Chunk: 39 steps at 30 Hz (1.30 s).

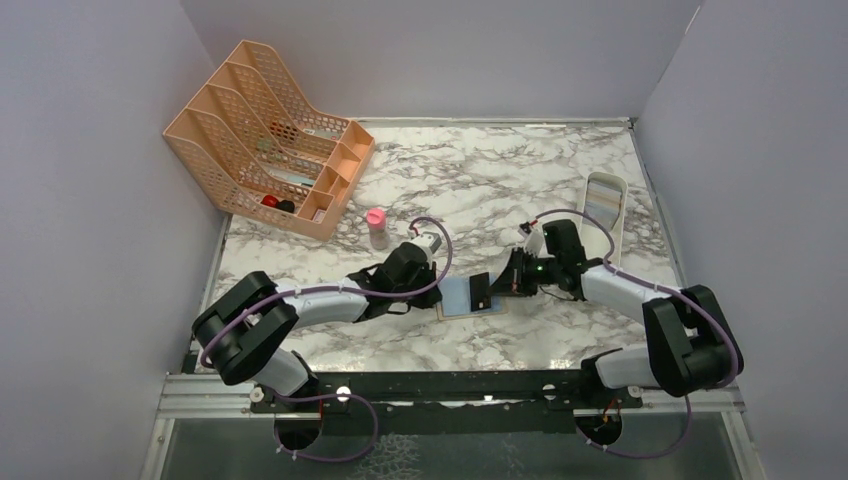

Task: Put the credit cards into the card holder
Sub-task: Insert the credit card into the card holder.

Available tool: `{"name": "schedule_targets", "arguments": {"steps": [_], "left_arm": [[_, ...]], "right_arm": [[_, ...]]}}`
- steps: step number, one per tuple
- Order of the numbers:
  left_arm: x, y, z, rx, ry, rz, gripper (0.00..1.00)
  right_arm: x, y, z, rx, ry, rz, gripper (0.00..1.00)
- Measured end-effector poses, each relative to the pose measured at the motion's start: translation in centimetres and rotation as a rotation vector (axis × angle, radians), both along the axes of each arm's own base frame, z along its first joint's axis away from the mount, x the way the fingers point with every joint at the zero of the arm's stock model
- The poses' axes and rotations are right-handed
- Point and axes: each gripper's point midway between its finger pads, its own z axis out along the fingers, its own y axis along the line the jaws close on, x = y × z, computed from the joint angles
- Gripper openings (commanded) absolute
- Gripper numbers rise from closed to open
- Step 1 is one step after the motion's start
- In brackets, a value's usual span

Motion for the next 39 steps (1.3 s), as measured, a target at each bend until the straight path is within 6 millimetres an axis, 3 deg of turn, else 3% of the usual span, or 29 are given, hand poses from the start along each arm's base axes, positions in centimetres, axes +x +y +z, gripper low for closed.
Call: {"name": "schedule_targets", "arguments": {"steps": [18,39], "left_arm": [[-0.3,1.3,-1.6,0.047,0.010,0.025,0.03],[-0.3,1.3,-1.6,0.042,0.004,0.027,0.04]], "right_arm": [[0.2,0.5,-1.5,0.011,0.030,0.004,0.01],[0.4,0.8,-1.1,0.033,0.022,0.006,0.01]]}}
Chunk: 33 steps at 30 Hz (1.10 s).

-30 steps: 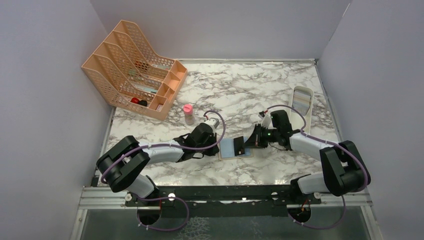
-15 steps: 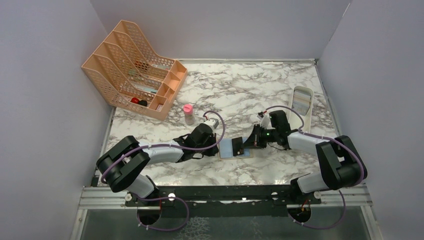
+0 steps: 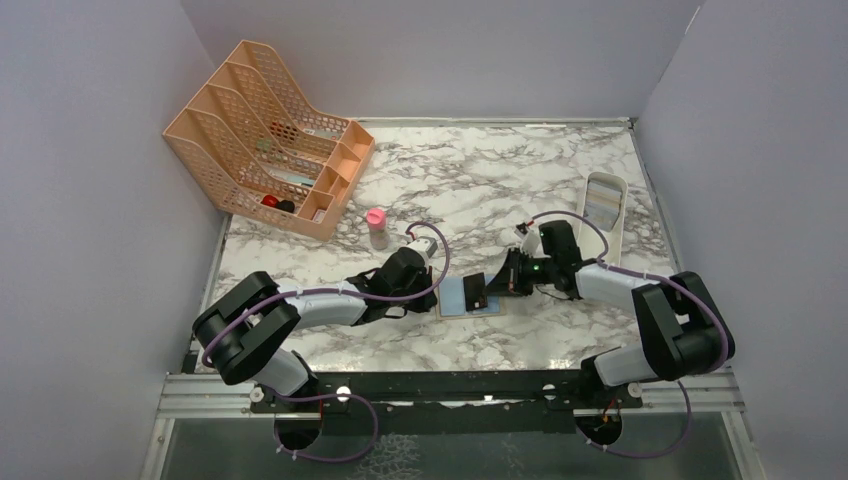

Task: Put the credit cards into the card holder
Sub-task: Insert the credit card into the card holder.

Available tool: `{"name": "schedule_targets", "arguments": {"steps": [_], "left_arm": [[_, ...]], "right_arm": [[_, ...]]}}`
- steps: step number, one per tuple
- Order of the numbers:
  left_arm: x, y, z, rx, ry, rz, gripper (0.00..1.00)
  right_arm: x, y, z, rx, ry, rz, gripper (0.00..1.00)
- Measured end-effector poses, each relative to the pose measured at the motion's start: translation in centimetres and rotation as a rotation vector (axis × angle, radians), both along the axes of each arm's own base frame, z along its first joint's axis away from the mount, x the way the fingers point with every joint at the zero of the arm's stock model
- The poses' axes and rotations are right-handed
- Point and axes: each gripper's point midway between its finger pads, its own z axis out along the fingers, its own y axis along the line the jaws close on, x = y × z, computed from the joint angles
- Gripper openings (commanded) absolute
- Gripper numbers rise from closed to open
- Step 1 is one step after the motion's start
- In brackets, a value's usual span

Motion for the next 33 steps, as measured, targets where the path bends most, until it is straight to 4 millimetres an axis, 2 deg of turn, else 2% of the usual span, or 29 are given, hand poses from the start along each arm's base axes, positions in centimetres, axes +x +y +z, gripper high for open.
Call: {"name": "schedule_targets", "arguments": {"steps": [7,17,33], "left_arm": [[0.0,0.0,0.0,-0.002,-0.002,0.001,0.04],[0.0,0.0,0.0,-0.002,-0.003,0.001,0.05],[0.0,0.0,-0.1,-0.010,-0.006,0.003,0.05]], "right_arm": [[-0.5,0.1,-1.1,-0.007,0.031,0.009,0.01],[-0.7,0.5,-1.6,-0.008,0.034,0.027,0.01],[-0.1,1.2,-1.1,0.033,0.025,-0.009,0.01]]}}
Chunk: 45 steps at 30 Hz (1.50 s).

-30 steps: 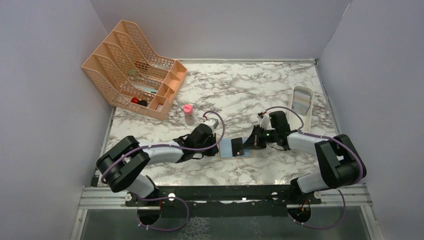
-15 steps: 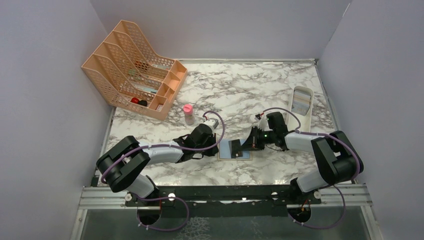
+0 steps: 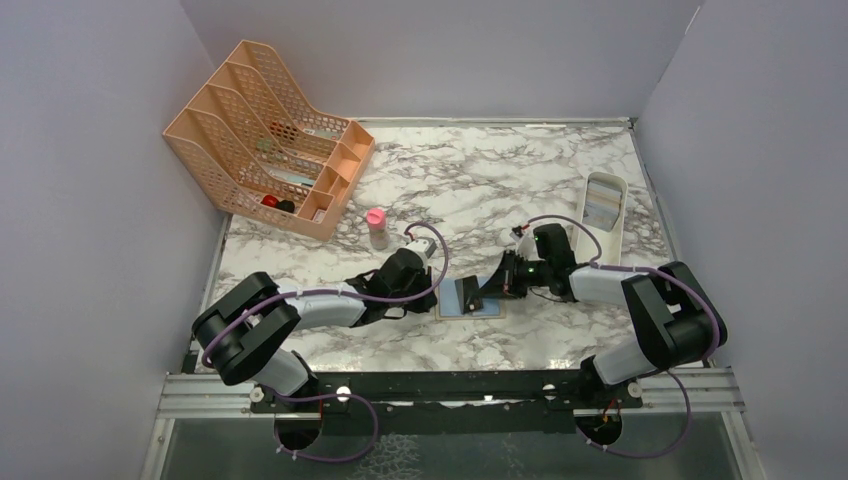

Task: Put the credit cards into the card holder
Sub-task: Insert the credit card into the card holder.

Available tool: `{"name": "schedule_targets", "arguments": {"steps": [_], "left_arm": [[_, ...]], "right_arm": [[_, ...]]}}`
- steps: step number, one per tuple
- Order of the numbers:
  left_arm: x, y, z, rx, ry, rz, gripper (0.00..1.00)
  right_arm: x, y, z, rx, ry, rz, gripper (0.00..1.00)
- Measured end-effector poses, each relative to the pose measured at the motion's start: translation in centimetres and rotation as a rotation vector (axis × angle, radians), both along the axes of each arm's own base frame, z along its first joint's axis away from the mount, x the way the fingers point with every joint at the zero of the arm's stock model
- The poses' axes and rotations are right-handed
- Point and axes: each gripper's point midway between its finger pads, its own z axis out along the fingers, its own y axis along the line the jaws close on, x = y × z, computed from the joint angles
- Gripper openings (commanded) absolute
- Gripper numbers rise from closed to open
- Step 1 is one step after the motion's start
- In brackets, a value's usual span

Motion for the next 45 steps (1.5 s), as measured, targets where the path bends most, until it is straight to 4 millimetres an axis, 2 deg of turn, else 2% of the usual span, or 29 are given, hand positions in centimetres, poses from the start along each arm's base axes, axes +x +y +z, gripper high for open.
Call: {"name": "schedule_targets", "arguments": {"steps": [4,9,12,13,21,27,32,38,45], "left_arm": [[0.0,0.0,0.0,-0.008,-0.002,0.003,0.05],[0.0,0.0,0.0,-0.014,-0.003,0.006,0.06],[0.0,0.0,0.0,-0.017,-0.003,0.007,0.06],[0.0,0.0,0.0,-0.018,-0.003,0.008,0.06],[-0.1,0.0,0.0,-0.026,-0.003,0.012,0.06],[-0.2,0.0,0.0,-0.036,0.001,0.021,0.06],[-0.4,0.3,0.0,-0.042,0.007,0.028,0.06],[-0.8,1.0,0.1,-0.036,0.014,0.044,0.07],[-0.8,2.4,0.0,0.006,0.011,0.082,0.07]], "right_arm": [[-0.1,0.1,0.0,0.008,0.000,-0.004,0.04],[-1.0,1.0,-0.5,-0.002,0.011,0.019,0.21],[-1.7,1.4,-0.9,-0.019,0.019,0.039,0.37],[-1.8,1.5,-1.0,-0.023,0.024,0.041,0.38],[-0.7,0.9,-0.3,-0.093,-0.025,0.019,0.43],[-0.8,1.3,-0.3,-0.094,-0.029,0.029,0.42],[-1.2,2.9,-0.5,-0.084,-0.026,0.069,0.33],[-1.8,5.6,-0.8,-0.075,-0.020,0.128,0.32],[-1.9,7.7,-0.6,-0.067,-0.010,0.161,0.33]]}}
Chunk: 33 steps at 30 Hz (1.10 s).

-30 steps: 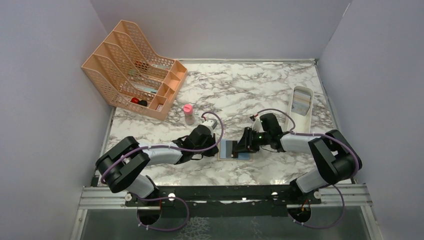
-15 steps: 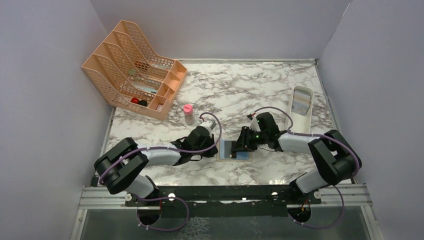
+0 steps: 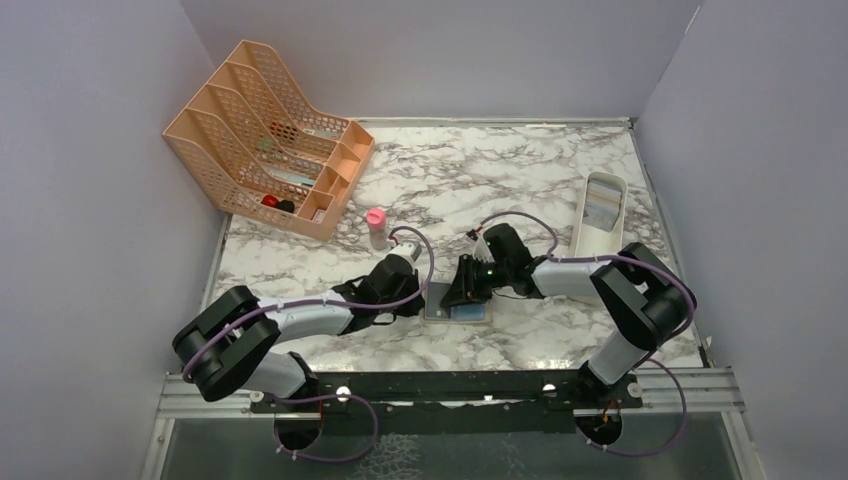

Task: Put the credit cards into the card holder
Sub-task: Insert the credit card into the card holder.

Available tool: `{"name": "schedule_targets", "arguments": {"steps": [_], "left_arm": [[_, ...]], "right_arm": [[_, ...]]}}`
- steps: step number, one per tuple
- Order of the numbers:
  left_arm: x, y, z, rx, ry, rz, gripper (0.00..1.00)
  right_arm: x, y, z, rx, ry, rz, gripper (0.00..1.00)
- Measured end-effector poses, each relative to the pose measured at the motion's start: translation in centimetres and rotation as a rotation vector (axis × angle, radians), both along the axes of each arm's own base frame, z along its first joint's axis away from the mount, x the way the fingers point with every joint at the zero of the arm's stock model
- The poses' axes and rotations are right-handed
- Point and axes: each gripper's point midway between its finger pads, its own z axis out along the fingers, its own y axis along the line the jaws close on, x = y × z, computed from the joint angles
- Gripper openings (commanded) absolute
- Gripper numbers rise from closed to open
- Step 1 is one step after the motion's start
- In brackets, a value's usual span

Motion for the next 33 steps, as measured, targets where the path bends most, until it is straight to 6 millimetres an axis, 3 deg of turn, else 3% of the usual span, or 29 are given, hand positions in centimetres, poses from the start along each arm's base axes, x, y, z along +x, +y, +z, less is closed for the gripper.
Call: {"name": "schedule_targets", "arguments": {"steps": [9,18,28,33], "left_arm": [[-0.5,1.3,0.2,0.028,0.026,0.044,0.10],[-0.6,0.4,3.5,-0.071,-0.015,0.025,0.12],[-1.1,0.0,0.4,-0.023,0.055,-0.004,0.12],[-1.0,-0.2,0.4,-0.030,0.049,-0.004,0.12]], "right_arm": [[0.3,0.9,0.2,-0.047,-0.023,0.010,0.41],[1.3,-0.7,1.3,-0.156,-0.099,-0.023,0.49],[1.6,-3.2,0.8,-0.283,-0.130,-0.078,0.52],[2.0,-4.3,0.8,-0.339,-0.156,-0.106,0.52]]}}
